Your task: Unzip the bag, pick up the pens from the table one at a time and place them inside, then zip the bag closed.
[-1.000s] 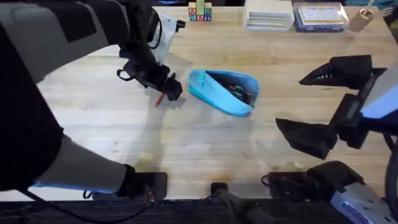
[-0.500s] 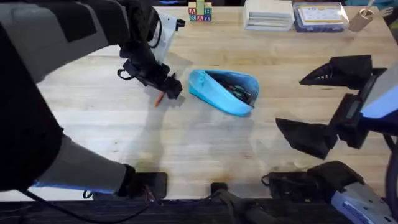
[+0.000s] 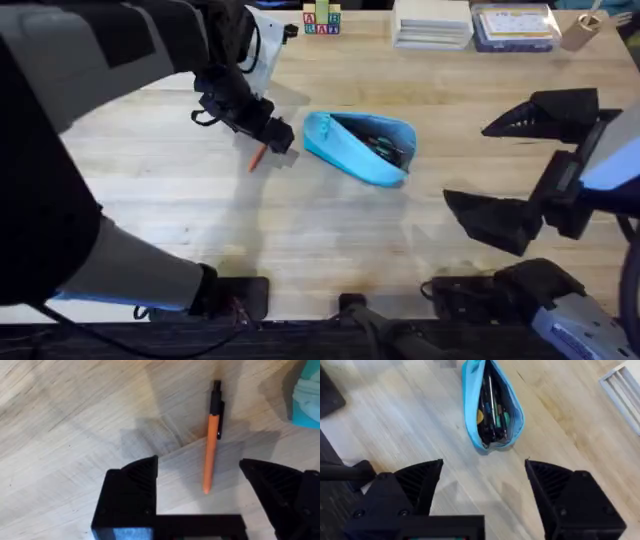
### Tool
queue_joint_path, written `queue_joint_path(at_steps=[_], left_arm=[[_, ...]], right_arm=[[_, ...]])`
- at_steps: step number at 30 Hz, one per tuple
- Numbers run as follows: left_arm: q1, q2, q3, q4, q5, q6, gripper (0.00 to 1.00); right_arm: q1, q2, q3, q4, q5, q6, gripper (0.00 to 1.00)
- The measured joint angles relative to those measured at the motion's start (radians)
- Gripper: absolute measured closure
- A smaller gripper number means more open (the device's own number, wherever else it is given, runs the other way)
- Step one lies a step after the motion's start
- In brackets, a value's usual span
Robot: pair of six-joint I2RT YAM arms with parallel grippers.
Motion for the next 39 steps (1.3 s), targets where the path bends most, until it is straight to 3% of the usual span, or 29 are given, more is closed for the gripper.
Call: queue_joint_path(at_steps=[14, 16, 20, 21, 27, 39], left_arm=[[-0.027, 0.061, 0.002, -0.004, -0.023, -0.019, 0.003], [-0.027, 0.063, 0.002, -0.005, -0.022, -0.023, 0.040], [-0.032, 0.068, 0.008, -0.008, -0.023, -0.031, 0.251], [-0.033, 0.070, 0.011, -0.008, -0.030, -0.036, 0.548], [-0.032, 0.072, 0.013, -0.002, -0.062, -0.038, 0.937], [-0.032, 0.072, 0.014, 0.000, -0.068, -0.074, 0.958]], right_arm=[[0.000, 0.000, 0.000, 0.000, 0.000, 0.002, 0.004], [0.000, 0.000, 0.000, 0.000, 0.000, 0.002, 0.004], [0.000, 0.000, 0.000, 0.000, 0.000, 0.002, 0.004], [0.000, 0.000, 0.000, 0.000, 0.000, 0.002, 0.003], [0.000, 0.000, 0.000, 0.000, 0.000, 0.002, 0.003], [0.000, 0.000, 0.000, 0.000, 0.000, 0.002, 0.003]])
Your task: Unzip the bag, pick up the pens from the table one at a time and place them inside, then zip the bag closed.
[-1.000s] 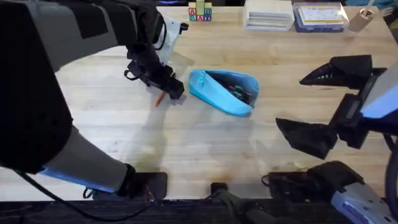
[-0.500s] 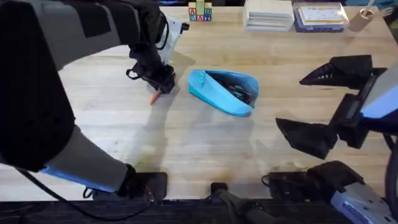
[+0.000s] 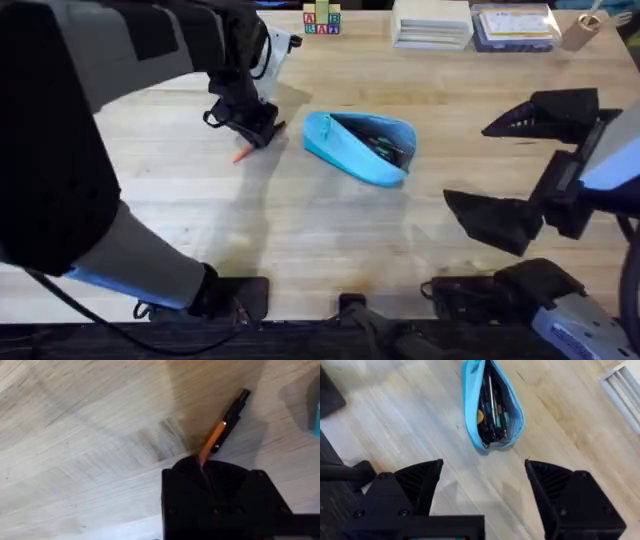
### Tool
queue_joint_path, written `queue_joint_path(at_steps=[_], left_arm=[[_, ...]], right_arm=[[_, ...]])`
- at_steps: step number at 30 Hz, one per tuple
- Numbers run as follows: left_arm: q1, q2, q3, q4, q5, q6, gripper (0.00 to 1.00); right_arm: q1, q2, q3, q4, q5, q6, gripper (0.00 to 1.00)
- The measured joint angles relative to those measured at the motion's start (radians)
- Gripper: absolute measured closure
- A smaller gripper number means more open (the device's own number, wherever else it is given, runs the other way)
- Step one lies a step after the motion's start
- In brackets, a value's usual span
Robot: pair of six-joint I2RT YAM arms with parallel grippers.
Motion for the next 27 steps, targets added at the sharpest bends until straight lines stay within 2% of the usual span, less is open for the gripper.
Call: queue_joint_path(at_steps=[7, 8, 15, 21, 27], left_arm=[[-0.002, -0.041, -0.014, 0.004, 0.016, -0.024, 0.956], [-0.003, -0.137, -0.018, 0.004, 0.023, -0.030, 0.956], [-0.003, -0.358, -0.018, 0.003, 0.024, -0.030, 0.956], [-0.003, -0.479, -0.018, 0.003, 0.036, -0.027, 0.956], [-0.003, -0.567, -0.018, 0.003, 0.109, 0.017, 0.958]], right_arm=[[0.000, 0.000, 0.000, 0.000, 0.000, 0.000, 0.004], [0.000, 0.000, 0.000, 0.000, 0.000, 0.000, 0.004], [0.000, 0.000, 0.000, 0.000, 0.000, 0.000, 0.004], [0.000, 0.000, 0.000, -0.002, 0.000, 0.000, 0.004], [0.000, 0.000, 0.000, -0.004, 0.000, 0.013, 0.004]])
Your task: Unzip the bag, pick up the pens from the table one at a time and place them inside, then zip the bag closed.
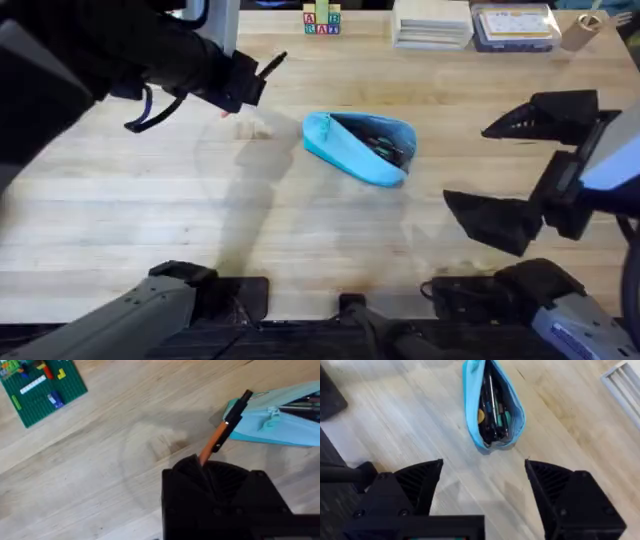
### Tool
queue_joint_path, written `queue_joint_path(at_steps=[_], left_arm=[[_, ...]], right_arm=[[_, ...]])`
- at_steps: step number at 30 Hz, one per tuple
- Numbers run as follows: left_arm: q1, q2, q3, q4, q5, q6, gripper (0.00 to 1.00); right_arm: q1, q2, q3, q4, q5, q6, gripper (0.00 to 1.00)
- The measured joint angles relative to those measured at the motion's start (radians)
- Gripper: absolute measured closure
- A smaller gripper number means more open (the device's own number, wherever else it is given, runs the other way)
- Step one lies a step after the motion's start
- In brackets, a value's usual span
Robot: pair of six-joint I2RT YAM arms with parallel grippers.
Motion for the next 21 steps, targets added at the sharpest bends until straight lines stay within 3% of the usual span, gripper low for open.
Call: queue_joint_path(at_steps=[13, 21], left_arm=[[-0.005, -0.044, 0.000, 0.004, 0.083, 0.037, 0.959], [-0.117, -0.044, 0.000, 0.086, 0.091, 0.082, 0.960]], right_arm=[[0.000, 0.000, 0.000, -0.060, 0.000, 0.181, 0.003], [0.000, 0.000, 0.000, -0.060, -0.001, 0.202, 0.004]])
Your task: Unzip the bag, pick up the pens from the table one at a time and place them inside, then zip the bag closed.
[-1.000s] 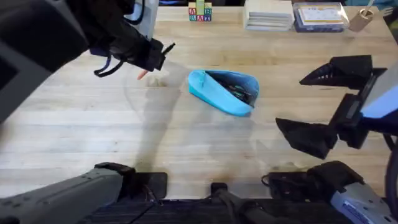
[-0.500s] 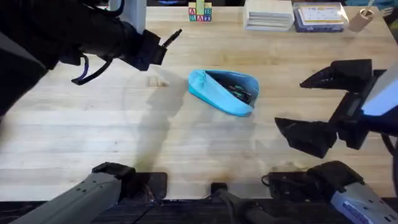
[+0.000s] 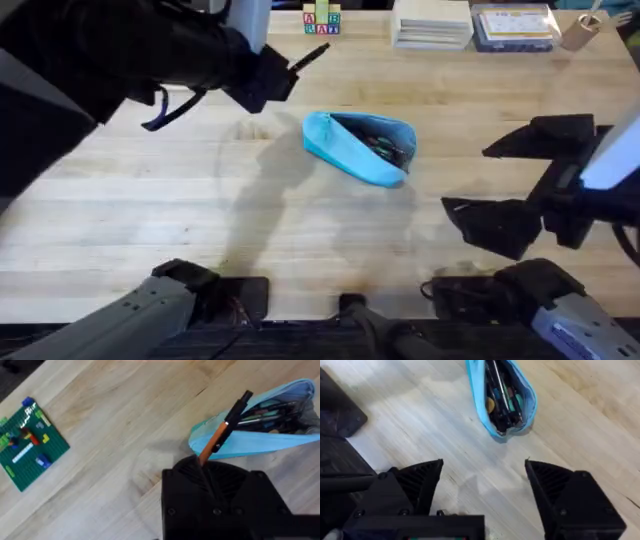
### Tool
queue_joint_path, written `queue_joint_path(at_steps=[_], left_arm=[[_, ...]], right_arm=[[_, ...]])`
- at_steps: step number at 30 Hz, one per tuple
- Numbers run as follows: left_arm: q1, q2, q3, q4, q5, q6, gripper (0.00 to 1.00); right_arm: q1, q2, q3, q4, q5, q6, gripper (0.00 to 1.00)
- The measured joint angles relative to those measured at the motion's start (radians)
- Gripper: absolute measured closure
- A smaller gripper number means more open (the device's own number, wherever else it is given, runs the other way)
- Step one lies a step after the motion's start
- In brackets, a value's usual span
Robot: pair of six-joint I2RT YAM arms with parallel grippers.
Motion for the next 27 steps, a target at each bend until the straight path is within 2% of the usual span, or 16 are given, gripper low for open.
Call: queue_joint_path(at_steps=[8, 13, 19, 27], left_arm=[[-0.076, 0.000, 0.000, 0.086, 0.008, 0.022, 0.960], [-0.105, 0.000, 0.003, 0.086, 0.060, 0.076, 0.960], [-0.105, 0.002, 0.010, 0.113, 0.180, 0.177, 0.960], [-0.105, 0.069, 0.019, 0.199, 0.407, 0.324, 0.960]], right_arm=[[0.000, 0.000, 0.000, 0.000, 0.000, 0.003, 0.003], [0.000, 0.000, 0.000, -0.001, 0.000, 0.003, 0.003], [0.000, 0.000, 0.000, -0.001, 0.000, 0.003, 0.003], [0.000, 0.000, 0.000, -0.002, 0.000, 0.003, 0.004]])
